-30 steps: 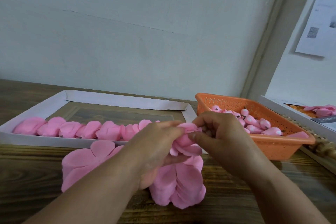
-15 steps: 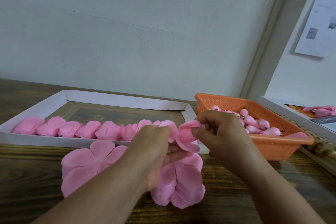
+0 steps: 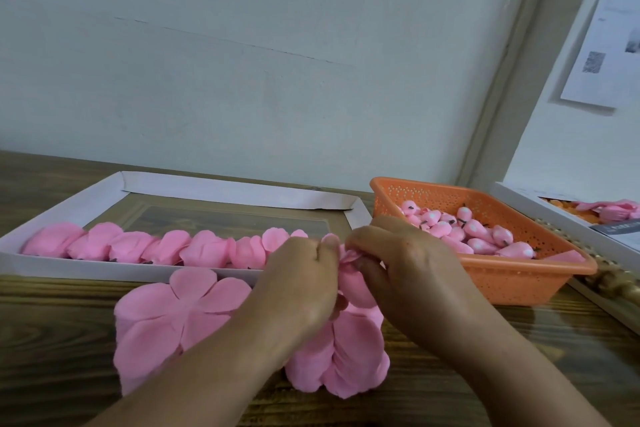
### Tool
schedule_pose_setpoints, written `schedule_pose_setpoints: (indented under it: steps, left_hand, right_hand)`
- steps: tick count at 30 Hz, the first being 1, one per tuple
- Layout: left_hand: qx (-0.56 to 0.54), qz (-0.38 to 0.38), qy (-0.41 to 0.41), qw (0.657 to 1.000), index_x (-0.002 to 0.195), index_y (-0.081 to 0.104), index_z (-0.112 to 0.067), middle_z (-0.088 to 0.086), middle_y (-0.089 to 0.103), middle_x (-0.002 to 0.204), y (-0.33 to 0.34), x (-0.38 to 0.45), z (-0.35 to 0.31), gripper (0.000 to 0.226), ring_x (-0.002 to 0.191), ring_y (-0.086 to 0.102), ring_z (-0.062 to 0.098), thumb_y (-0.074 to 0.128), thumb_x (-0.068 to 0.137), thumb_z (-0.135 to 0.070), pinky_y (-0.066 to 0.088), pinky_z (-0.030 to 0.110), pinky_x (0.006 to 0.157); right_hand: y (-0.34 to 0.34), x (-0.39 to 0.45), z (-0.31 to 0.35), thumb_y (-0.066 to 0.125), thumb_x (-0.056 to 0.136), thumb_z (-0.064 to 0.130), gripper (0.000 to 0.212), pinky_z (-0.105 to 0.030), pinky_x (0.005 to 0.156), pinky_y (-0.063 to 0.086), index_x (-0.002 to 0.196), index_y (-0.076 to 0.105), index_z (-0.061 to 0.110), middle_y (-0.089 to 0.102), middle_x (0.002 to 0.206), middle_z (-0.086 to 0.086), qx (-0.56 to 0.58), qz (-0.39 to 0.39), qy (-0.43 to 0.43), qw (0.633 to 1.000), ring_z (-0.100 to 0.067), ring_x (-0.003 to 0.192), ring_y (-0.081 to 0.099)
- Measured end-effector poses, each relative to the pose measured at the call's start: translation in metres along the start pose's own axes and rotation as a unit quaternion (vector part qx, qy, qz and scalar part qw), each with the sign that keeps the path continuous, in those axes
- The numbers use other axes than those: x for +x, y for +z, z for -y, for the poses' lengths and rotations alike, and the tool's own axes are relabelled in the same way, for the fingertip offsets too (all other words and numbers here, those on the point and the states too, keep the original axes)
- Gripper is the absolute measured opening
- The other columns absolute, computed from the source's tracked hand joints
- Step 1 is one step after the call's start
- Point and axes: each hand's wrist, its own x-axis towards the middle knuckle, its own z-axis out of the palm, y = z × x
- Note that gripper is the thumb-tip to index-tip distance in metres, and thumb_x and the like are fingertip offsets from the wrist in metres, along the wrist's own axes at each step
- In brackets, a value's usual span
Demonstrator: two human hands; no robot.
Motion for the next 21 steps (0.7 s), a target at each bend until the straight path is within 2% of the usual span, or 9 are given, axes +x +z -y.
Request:
schedule_pose_setpoints:
  steps: [2,5,7,10,13,17,19,21]
  left_hand:
    - [0.070,-0.021,0.055,0.996,0.079,0.057,-0.021,0.003,0.067,0.079,0.002,-0.004,-0.002,0.039,0.074,0.067,0.014,0.029,0.102,-0.035,0.055,0.038,0.078]
    - [0.122,-0.056,0.105,0.985,0.070,0.048,-0.031,-0.008,0.055,0.074,0.002,-0.009,-0.006,0.040,0.070,0.055,0.004,0.024,0.100,-0.042,0.045,0.021,0.067]
    - [0.142,-0.084,0.133,0.977,0.066,0.044,-0.034,-0.009,0.045,0.078,0.001,-0.008,-0.007,0.039,0.071,0.048,0.003,0.026,0.100,-0.040,0.035,0.013,0.061]
    - [0.144,-0.139,0.182,0.963,0.057,0.043,-0.032,-0.008,0.044,0.075,-0.004,-0.006,-0.005,0.044,0.067,0.045,0.005,0.037,0.101,-0.028,0.036,0.013,0.065]
    - [0.117,-0.161,0.214,0.956,0.055,0.054,-0.022,-0.002,0.052,0.059,-0.007,-0.005,0.000,0.041,0.064,0.051,0.014,0.048,0.095,-0.019,0.038,0.020,0.063]
    - [0.054,-0.105,0.189,0.975,0.064,0.067,-0.009,0.005,0.060,0.056,-0.010,-0.005,-0.002,0.033,0.055,0.053,0.013,0.052,0.091,-0.021,0.042,0.023,0.053]
    - [-0.050,-0.071,0.141,0.986,0.067,0.067,-0.006,0.005,0.062,0.057,-0.011,-0.004,-0.006,0.033,0.050,0.051,0.006,0.051,0.093,-0.019,0.043,0.018,0.051]
    - [-0.154,-0.051,0.080,0.983,0.076,0.068,-0.010,-0.001,0.065,0.056,-0.011,-0.003,-0.008,0.029,0.052,0.058,0.005,0.047,0.095,-0.016,0.049,0.018,0.053]
  right_hand:
    - [0.001,0.000,-0.001,0.044,0.081,0.018,0.023,-0.044,0.061,0.044,0.082,0.065,0.008,0.058,0.078,-0.003,0.006,-0.021,0.010,1.000,-0.024,0.071,0.053]
    - [0.003,0.001,-0.003,0.053,0.084,0.008,0.012,-0.039,0.065,0.044,0.082,0.065,0.009,0.062,0.079,-0.002,0.052,-0.052,0.034,0.997,-0.019,0.072,0.054]
    - [0.004,0.001,-0.002,0.057,0.083,0.004,0.011,-0.033,0.062,0.043,0.081,0.066,0.010,0.062,0.076,0.000,0.078,-0.059,0.040,0.994,-0.012,0.068,0.052]
    - [0.003,0.001,0.000,0.060,0.082,0.006,0.008,-0.018,0.055,0.037,0.078,0.066,0.011,0.057,0.068,0.007,0.105,-0.050,0.035,0.993,-0.004,0.062,0.048]
    - [0.003,0.000,0.000,0.064,0.081,0.008,0.008,-0.012,0.060,0.038,0.078,0.067,0.014,0.050,0.062,0.014,0.130,-0.034,0.033,0.990,0.005,0.065,0.049]
    - [0.001,0.000,0.000,0.064,0.081,0.007,0.009,-0.011,0.060,0.038,0.077,0.069,0.014,0.048,0.059,0.015,0.152,-0.027,0.039,0.987,0.006,0.062,0.049]
    - [0.001,0.001,-0.003,0.063,0.081,0.003,0.011,-0.011,0.057,0.037,0.076,0.068,0.011,0.046,0.055,0.014,0.156,-0.038,0.056,0.986,0.005,0.059,0.049]
    - [0.002,0.001,-0.006,0.061,0.081,0.000,0.011,-0.011,0.055,0.036,0.076,0.066,0.008,0.044,0.052,0.013,0.155,-0.052,0.068,0.984,0.003,0.058,0.048]
